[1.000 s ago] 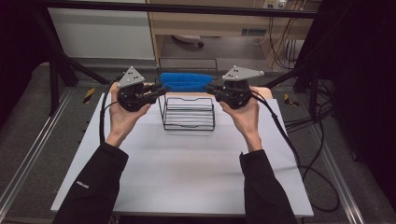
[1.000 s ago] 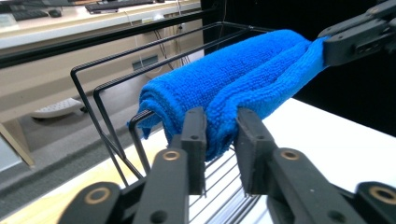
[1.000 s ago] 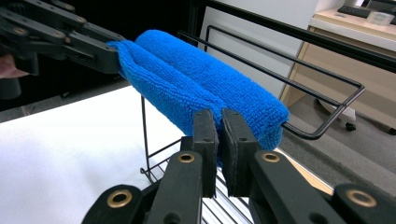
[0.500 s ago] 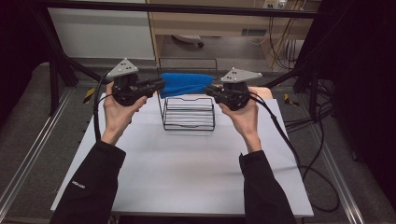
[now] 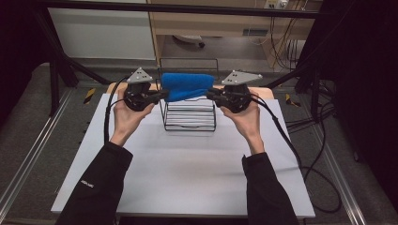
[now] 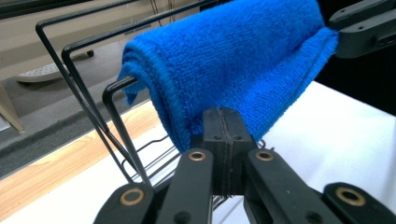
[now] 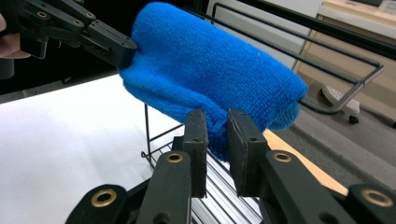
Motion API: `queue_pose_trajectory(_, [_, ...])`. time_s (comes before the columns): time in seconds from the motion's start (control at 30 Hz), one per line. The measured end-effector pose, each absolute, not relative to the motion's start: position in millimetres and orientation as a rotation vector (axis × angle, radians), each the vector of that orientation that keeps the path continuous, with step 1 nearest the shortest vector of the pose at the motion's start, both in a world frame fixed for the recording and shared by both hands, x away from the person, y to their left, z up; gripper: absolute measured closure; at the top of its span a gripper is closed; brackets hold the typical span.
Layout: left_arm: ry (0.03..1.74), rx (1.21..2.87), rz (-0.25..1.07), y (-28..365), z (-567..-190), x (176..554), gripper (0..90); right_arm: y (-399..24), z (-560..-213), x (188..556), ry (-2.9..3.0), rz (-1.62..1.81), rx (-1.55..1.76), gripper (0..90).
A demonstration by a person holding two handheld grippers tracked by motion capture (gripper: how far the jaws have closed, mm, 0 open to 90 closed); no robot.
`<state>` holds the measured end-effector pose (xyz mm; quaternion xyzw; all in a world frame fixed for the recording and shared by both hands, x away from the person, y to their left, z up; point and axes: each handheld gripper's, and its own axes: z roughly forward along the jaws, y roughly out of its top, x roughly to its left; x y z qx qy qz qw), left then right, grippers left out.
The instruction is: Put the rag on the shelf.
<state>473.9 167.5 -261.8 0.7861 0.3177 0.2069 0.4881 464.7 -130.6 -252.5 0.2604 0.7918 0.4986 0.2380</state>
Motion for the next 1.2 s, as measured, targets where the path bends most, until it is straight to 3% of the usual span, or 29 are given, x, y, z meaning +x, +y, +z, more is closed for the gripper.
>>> queue_pose_trajectory(0.2, [0.78, 1.92, 0.515, 165.5, -267.1, 477.5, 89.9, -134.0, -250.9, 462.7, 2.156, 1.42, 0.717, 75.1])
queue_pose_trajectory(0.4, [0.783, 1.919, 0.51, 164.0, -273.0, 479.3, 89.9, -132.0, -259.0, 467.0, 2.188, 1.45, 0.801, 87.7])
queue_pose_trajectory(0.67, [0.781, 1.908, 0.5, 166.1, -278.8, 479.7, 89.8, -133.8, -280.7, 475.1, 2.161, 1.398, 0.867, 88.1])
queue_pose_trajectory(0.9, [0.77, 1.901, 0.49, 171.7, -278.6, 472.6, 86.9, -136.0, -277.8, 467.3, 2.137, 1.447, 0.836, 82.0])
queue_pose_trajectory(1.2, [0.78, 1.917, 0.493, 191.6, -284.1, 455.3, 64.3, -150.4, -273.2, 449.9, 2.11, 1.498, 0.865, 60.5])
